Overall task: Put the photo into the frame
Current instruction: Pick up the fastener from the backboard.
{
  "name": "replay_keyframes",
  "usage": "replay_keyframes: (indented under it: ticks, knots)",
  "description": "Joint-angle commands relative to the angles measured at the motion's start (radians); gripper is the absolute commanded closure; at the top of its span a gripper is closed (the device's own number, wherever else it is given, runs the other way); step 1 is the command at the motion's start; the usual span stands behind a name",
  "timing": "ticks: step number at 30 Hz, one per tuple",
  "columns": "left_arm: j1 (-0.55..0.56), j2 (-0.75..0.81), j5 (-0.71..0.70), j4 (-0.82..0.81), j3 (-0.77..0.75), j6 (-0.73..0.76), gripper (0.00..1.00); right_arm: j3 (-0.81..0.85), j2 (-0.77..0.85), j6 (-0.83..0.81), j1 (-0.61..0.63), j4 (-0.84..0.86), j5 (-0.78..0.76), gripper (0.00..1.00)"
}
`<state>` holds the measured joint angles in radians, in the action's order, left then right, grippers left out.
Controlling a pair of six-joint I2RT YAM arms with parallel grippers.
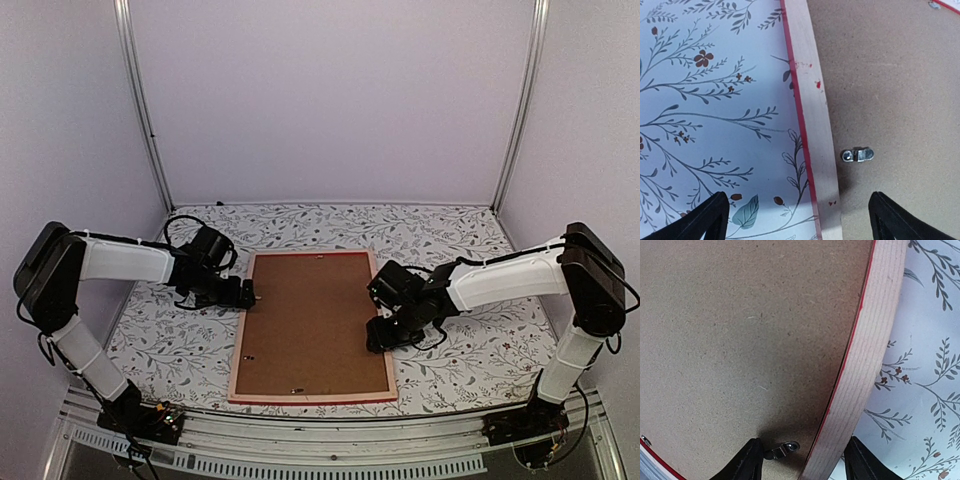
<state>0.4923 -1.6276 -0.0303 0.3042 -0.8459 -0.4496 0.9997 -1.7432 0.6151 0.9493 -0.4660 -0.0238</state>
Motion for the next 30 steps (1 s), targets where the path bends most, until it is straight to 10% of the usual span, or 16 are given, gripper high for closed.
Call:
replay_keyframes:
  ticks: [1, 30]
  knots:
    - [0.0, 0.002, 0.004, -0.007, 0.007, -0.002, 0.0, -0.024, 0.009, 0.008, 0.001, -0.022, 0.013, 0.42]
    - [-0.001, -0.003, 0.003, -0.002, 0.009, 0.0, 0.0, -0.154, 0.053, 0.022, -0.099, 0.109, 0.176, 0.63]
